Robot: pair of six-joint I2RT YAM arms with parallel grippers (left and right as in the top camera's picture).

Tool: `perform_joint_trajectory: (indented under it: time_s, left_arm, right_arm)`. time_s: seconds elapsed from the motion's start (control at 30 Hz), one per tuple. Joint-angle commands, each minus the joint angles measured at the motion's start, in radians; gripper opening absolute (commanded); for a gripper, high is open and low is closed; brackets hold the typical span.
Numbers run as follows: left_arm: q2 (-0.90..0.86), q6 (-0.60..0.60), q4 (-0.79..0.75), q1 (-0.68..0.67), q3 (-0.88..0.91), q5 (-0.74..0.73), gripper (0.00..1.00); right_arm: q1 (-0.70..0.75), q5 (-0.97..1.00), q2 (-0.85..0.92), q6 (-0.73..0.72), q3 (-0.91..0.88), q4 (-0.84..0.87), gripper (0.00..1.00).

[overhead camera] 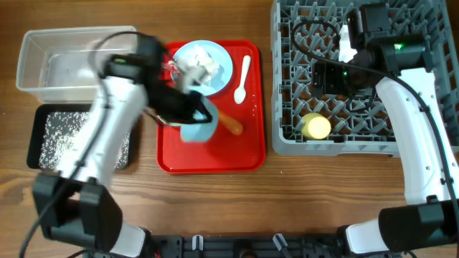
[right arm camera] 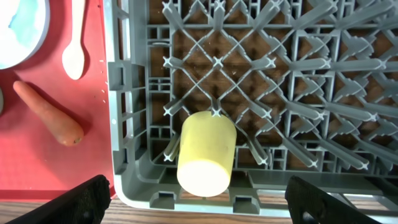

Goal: Sort waste into correct bins and load items into the dishwasher rack
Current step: 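Set the empty blue bowl back on the red tray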

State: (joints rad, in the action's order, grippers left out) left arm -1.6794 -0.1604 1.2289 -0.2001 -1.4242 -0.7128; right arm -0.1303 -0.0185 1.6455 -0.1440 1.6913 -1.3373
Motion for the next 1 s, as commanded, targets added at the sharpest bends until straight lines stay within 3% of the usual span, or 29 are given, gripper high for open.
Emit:
perform_joint_trajectory:
  time_s: [0.0, 0.13, 0.33, 0.63, 0.7, 0.73, 0.83, 0.97]
  left_arm:
    - [0.012, 0.343, -0.054, -0.245, -0.003, 0.539, 0.04]
    - [-0.010, 0.461, -0.078, -0.452, 0.005, 0.805, 0.04]
    - [-0.019, 0.510, -0.206, -0.518, 0.193, 0.808, 0.04]
    - [-0.019, 0.510, -0.356, -0.518, 0.303, 0.781, 0.05]
    - [-0.019, 0.510, -0.362, -0.518, 0.308, 0.781, 0.29]
    - [-0.019, 0.510, -0.368, -0.518, 0.308, 0.781, 0.35]
    - [-0.019, 0.518, -0.369, -0.518, 0.303, 0.780, 0.41]
    - [-0.009, 0.565, -0.316, -0.495, 0.151, 0.729, 0.46]
  right_arm:
    - [-0.003, -0.005, 0.000, 0.011, 0.002, 0.003, 0.92]
    - [-0.003, -0.005, 0.000, 0.011, 0.002, 0.003, 0.93]
    - [-0.003, -0.005, 0.000, 0.011, 0.002, 0.014, 0.93]
    - [-0.003, -0.005, 0.000, 0.011, 0.002, 0.016, 0.93]
    - [-0.003, -0.006, 0.000, 0.010, 0.002, 0.020, 0.93]
    - [-0.003, -0.006, 0.000, 0.011, 0.002, 0.023, 0.93]
    - [-0.003, -0.005, 0.000, 0.011, 0.002, 0.024, 0.93]
    - [-0.003, -0.009, 0.000, 0.011, 0.002, 0.040, 0.93]
